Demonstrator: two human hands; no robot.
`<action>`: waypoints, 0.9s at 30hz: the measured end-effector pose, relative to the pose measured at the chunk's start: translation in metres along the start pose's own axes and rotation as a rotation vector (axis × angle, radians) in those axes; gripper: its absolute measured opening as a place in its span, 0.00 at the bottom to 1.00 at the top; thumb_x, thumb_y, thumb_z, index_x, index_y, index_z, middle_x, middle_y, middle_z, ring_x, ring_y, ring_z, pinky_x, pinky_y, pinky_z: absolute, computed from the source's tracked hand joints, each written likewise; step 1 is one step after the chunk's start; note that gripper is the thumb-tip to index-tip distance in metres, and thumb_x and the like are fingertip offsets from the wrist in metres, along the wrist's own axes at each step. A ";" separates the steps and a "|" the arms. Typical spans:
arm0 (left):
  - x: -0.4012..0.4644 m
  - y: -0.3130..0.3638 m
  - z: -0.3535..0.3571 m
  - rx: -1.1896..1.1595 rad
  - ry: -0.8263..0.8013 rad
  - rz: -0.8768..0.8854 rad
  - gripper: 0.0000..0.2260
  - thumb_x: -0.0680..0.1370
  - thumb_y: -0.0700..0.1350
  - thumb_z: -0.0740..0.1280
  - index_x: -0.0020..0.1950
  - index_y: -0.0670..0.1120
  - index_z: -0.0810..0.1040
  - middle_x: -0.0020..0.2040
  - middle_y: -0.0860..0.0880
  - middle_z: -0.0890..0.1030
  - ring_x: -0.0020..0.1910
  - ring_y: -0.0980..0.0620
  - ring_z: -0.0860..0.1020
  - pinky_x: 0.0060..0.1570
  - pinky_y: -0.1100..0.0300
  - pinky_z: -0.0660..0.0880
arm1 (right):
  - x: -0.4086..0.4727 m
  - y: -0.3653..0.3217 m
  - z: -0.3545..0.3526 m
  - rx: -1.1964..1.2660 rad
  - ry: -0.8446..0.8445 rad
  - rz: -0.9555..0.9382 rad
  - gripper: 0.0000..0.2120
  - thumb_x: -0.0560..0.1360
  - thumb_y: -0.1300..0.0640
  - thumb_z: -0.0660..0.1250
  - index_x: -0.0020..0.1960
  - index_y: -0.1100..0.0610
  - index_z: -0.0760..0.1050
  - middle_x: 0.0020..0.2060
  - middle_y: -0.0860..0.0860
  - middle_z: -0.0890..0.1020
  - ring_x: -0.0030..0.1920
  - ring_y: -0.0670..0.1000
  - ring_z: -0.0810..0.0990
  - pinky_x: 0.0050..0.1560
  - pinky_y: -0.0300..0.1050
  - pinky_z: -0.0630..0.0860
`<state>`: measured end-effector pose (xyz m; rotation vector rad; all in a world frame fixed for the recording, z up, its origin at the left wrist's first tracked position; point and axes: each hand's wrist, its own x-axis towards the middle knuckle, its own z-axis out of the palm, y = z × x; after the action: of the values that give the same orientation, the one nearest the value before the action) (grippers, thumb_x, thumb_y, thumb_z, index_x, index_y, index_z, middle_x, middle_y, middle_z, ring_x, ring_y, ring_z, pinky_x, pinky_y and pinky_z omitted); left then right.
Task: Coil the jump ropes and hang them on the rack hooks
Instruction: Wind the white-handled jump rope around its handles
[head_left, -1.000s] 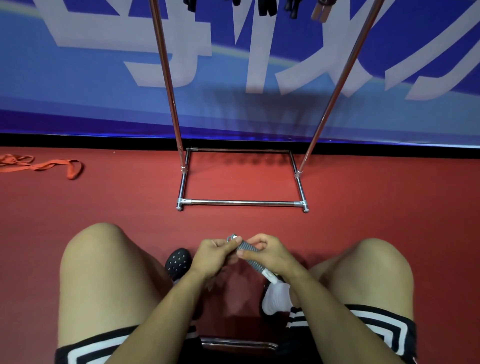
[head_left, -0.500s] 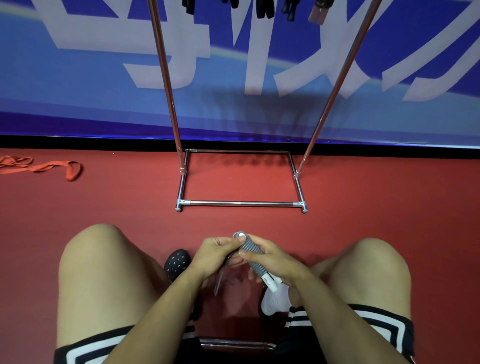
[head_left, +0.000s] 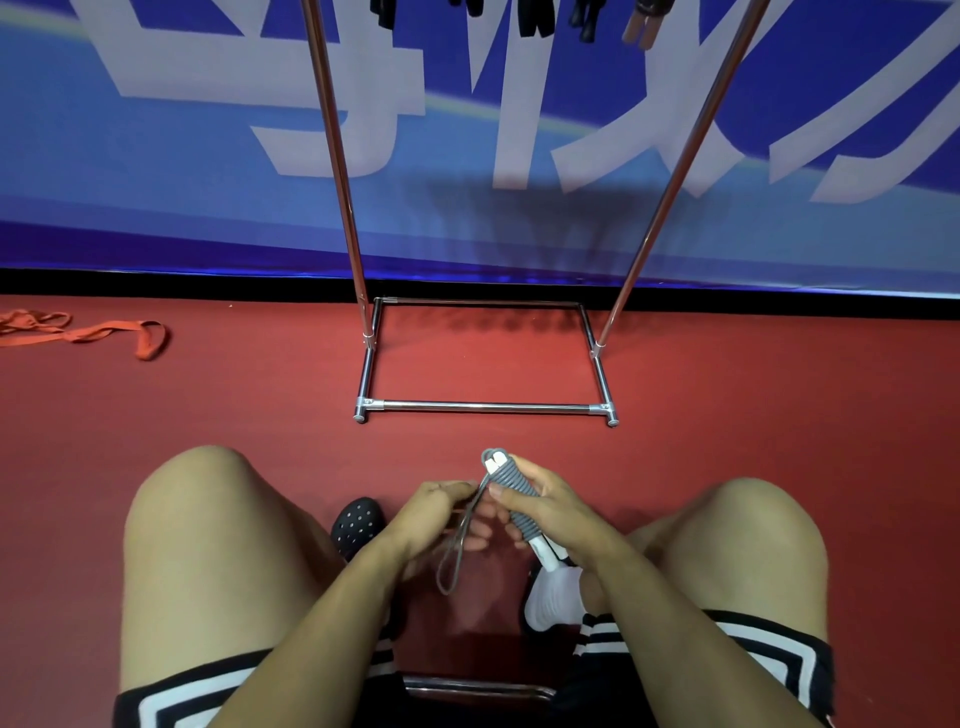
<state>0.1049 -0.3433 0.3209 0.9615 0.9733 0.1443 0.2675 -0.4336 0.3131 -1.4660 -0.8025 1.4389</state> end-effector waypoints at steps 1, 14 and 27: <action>-0.001 -0.001 0.001 0.012 -0.025 -0.011 0.15 0.86 0.44 0.58 0.53 0.39 0.83 0.45 0.43 0.85 0.37 0.48 0.81 0.38 0.55 0.82 | 0.000 0.000 0.000 0.001 -0.007 -0.004 0.14 0.80 0.54 0.71 0.65 0.48 0.78 0.38 0.54 0.78 0.31 0.51 0.75 0.32 0.44 0.75; 0.014 -0.015 0.000 0.096 0.231 0.263 0.06 0.79 0.34 0.69 0.54 0.34 0.84 0.36 0.53 0.86 0.32 0.63 0.80 0.37 0.71 0.75 | 0.004 0.003 0.002 0.036 0.013 0.049 0.14 0.81 0.48 0.68 0.66 0.48 0.77 0.40 0.55 0.79 0.35 0.52 0.77 0.37 0.46 0.78; 0.013 -0.016 0.000 0.287 0.245 0.320 0.10 0.83 0.46 0.67 0.46 0.48 0.87 0.42 0.54 0.88 0.37 0.62 0.82 0.46 0.67 0.74 | 0.017 0.012 0.009 -0.034 0.093 0.048 0.15 0.84 0.45 0.61 0.70 0.42 0.73 0.45 0.50 0.84 0.42 0.50 0.77 0.41 0.45 0.76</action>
<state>0.1081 -0.3465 0.3006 1.3859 1.0762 0.4071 0.2587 -0.4218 0.2959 -1.5761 -0.7423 1.3883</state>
